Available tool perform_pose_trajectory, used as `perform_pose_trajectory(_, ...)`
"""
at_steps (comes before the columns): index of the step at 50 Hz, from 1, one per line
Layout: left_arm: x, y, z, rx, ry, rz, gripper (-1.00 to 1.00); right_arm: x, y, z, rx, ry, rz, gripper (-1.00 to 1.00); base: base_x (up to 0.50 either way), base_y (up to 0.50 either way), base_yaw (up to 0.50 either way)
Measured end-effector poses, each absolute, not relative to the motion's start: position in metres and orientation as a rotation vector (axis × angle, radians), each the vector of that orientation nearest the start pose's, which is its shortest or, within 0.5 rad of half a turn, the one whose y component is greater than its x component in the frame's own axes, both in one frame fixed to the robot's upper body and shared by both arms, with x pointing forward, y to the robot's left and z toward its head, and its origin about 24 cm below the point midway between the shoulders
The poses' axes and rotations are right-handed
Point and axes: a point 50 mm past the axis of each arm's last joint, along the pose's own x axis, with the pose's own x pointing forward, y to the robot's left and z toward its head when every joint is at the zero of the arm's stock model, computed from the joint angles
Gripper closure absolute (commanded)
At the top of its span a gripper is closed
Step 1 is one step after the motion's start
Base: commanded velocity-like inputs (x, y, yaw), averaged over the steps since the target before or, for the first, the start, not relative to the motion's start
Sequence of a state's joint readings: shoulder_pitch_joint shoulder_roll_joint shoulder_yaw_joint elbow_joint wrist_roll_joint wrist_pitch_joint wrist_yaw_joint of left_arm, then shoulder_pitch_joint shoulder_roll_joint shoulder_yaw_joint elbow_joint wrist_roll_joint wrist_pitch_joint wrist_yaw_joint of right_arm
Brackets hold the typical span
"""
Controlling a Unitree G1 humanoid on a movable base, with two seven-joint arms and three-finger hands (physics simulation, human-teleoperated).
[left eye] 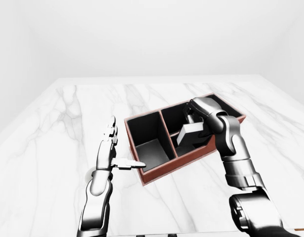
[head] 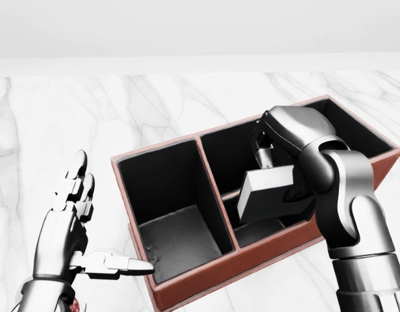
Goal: Pick up the book and place it in the back compartment of the caddy.
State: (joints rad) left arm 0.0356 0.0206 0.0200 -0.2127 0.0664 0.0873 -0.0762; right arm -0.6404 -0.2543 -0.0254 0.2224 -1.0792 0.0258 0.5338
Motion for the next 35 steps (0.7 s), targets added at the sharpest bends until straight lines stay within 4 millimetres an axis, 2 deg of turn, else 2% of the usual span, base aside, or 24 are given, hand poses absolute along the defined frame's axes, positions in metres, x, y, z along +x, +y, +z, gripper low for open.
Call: perform_pose_trajectory(35,0.246,0.156,0.074,0.094,-0.086,-0.038,-1.00,0.363,-0.158,0.152,-1.353,-0.031,0.235,1.00,0.00,0.00,0.00)
